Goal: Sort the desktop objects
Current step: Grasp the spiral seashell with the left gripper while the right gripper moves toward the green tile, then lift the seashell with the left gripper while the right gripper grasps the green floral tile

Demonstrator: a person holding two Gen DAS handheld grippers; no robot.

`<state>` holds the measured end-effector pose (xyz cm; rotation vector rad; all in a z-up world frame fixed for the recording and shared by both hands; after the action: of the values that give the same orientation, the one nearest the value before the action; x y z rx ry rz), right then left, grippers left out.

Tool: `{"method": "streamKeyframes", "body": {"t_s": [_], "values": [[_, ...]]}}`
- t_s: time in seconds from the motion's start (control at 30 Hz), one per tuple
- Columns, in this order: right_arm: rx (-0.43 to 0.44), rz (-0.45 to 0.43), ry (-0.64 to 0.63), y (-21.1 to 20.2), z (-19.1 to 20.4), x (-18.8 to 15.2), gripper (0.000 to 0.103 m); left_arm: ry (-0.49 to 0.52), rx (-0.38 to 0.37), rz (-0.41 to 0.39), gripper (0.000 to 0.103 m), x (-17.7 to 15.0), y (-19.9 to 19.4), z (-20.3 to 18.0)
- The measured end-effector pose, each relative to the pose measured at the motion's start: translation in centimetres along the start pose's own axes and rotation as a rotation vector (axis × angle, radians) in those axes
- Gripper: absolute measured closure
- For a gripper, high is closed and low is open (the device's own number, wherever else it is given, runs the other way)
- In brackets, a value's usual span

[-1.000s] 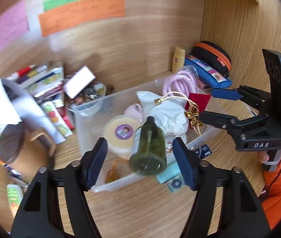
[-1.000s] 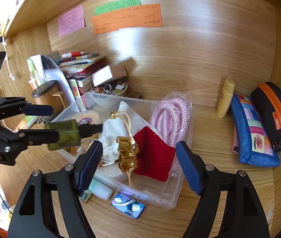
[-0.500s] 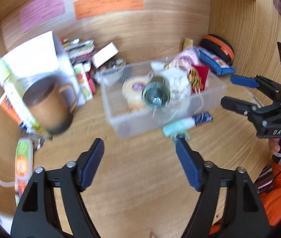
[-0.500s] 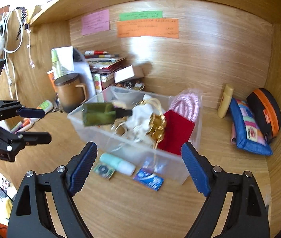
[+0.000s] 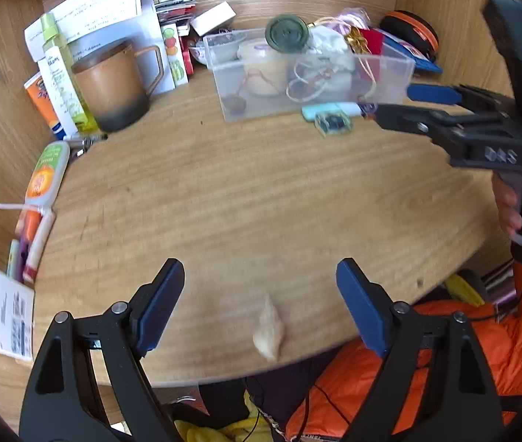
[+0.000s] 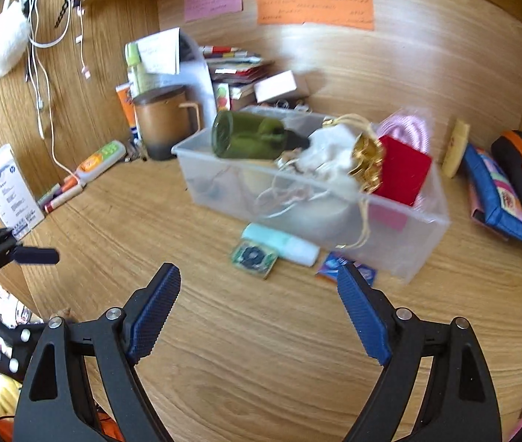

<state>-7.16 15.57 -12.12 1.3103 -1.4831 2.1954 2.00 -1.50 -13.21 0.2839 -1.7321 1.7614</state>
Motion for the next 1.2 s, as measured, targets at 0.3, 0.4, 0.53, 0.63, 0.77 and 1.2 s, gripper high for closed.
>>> {"method": "streamKeyframes", "body": {"t_s": [0.3,0.4,0.53,0.63,0.77,1.2], "values": [[-0.028,0.000,-0.025,0.1,2.2,-0.5,0.018,0.005,-0.068,0.040,0.063,-2.5,0.1,-0.5],[-0.036,-0.009,-0.040,-0.1,2.7,-0.3,0.018,0.007,-0.072,0.030,0.074,-2.7,-0.2,-0.4],[-0.046,-0.002,-0.049,0.3,3.0,-0.1,0.018,0.017,-0.060,0.011,0.086,-2.9,-0.3,-0.2],[-0.052,0.016,-0.045,1.0,2.8,-0.1,0.018,0.015,-0.046,0.006,0.086,-2.5,-0.1,0.1],[-0.059,0.040,-0.037,1.8,2.4,-0.3,0.018,0.006,-0.043,-0.022,0.086,-1.0,-0.1,1.2],[-0.079,0.184,-0.001,5.9,1.4,-1.4,0.020,-0.019,-0.138,-0.100,0.086,5.4,1.9,3.8]]}}
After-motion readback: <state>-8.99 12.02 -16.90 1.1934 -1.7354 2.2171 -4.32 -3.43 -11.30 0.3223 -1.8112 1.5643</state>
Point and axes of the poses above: each gripper's, at about its wrist camera, not at the fingertips, and y roughly the way its jaws point, z to its left, x to its top, the point moved 5 cm from there along y, roughly the way its jaws point, and after that the axes turned 6 degrees about y, right-handed, at the moved point
